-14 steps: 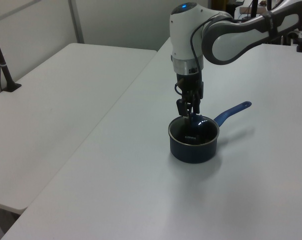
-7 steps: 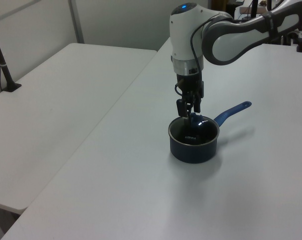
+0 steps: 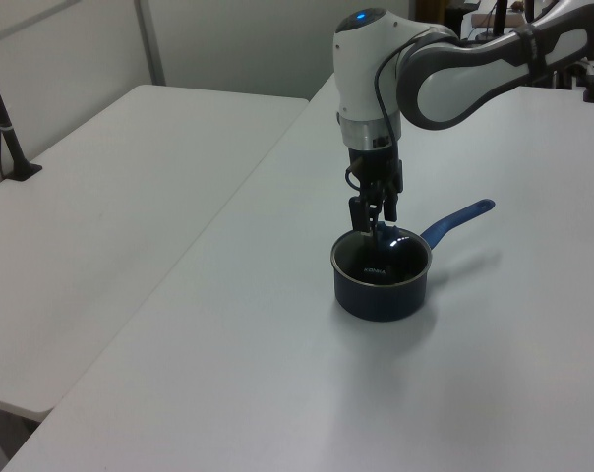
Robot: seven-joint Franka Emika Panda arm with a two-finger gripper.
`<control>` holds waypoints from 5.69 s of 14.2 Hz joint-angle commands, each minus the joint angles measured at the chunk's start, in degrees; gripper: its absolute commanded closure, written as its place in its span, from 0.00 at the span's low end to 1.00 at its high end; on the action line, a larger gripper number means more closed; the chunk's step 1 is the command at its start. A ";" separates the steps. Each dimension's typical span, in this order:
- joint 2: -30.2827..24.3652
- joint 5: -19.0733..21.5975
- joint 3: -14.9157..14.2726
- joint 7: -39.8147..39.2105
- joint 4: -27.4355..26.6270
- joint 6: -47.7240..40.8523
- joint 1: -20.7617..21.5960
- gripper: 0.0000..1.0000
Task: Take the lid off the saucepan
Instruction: 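Close the gripper around the blue knob of the glass lid, then lift the glass lid off the pan and carry it beside the pan, then lower the glass lid onto the table beside the saucepan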
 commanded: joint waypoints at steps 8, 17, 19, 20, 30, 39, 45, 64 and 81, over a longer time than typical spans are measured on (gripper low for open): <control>0.65 0.63 -0.33 0.39 -0.03 -0.74 1.44 0.56; -0.75 0.72 -1.03 0.13 0.50 -1.62 1.44 0.78; -1.54 0.81 -1.12 0.30 0.59 -1.71 1.44 0.78; -1.89 0.81 -1.12 0.30 0.59 -1.71 1.53 0.78; -2.07 0.81 -1.56 -1.53 4.63 -7.77 0.04 0.78; -1.90 2.74 -16.22 -16.55 3.84 -7.33 -1.72 0.78; -1.11 2.74 -17.73 -20.97 -0.54 -2.34 -5.24 0.78; 6.10 2.74 -17.29 -22.81 -3.19 4.71 -6.30 0.76; 7.51 2.74 -17.29 -22.81 -3.02 4.18 -6.21 0.21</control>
